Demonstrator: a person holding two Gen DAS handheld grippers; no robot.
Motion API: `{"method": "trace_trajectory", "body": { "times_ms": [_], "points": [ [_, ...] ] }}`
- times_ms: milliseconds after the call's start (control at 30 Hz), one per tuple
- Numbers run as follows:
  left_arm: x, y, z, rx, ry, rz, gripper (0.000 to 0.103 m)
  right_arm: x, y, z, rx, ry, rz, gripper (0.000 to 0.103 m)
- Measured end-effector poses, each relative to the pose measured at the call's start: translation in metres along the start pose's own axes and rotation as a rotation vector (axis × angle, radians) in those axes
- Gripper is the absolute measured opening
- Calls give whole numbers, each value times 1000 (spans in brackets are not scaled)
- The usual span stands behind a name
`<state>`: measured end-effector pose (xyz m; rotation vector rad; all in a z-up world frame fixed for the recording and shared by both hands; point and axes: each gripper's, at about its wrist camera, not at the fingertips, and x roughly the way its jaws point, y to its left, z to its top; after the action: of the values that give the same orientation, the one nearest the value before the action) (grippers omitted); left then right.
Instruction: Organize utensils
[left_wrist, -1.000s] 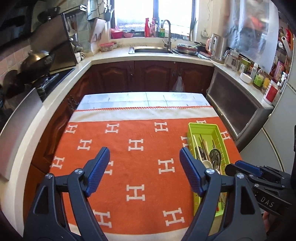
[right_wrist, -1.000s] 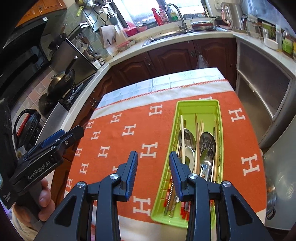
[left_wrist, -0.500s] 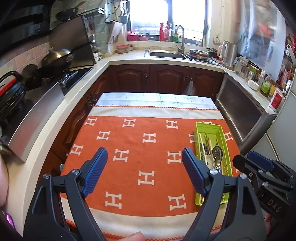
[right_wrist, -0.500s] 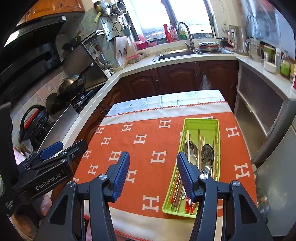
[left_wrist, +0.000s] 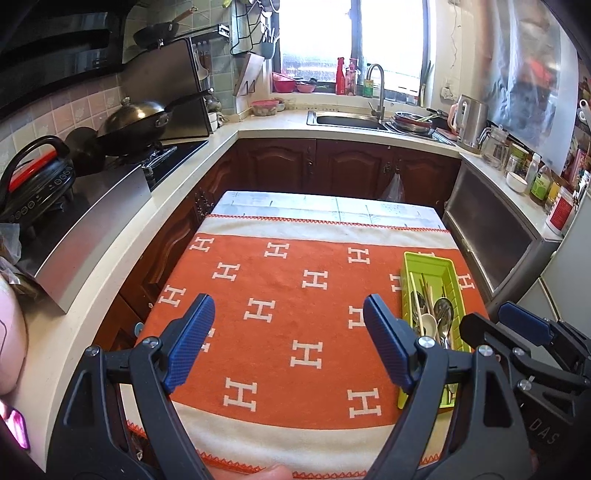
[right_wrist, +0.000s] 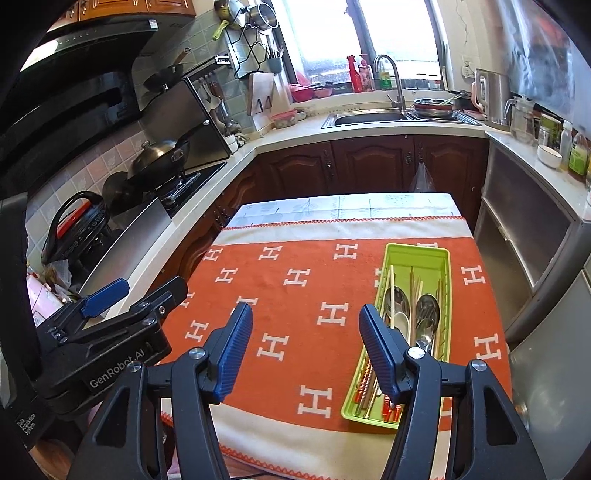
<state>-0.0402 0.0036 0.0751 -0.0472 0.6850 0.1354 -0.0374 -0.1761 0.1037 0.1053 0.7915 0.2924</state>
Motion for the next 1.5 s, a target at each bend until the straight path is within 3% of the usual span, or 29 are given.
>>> {"method": "trace_trajectory", "body": {
  "times_ms": [1500],
  "points": [
    [25,2,8,22,5,-28,81,8,2,11,-9,-1,6,61]
  ]
}}
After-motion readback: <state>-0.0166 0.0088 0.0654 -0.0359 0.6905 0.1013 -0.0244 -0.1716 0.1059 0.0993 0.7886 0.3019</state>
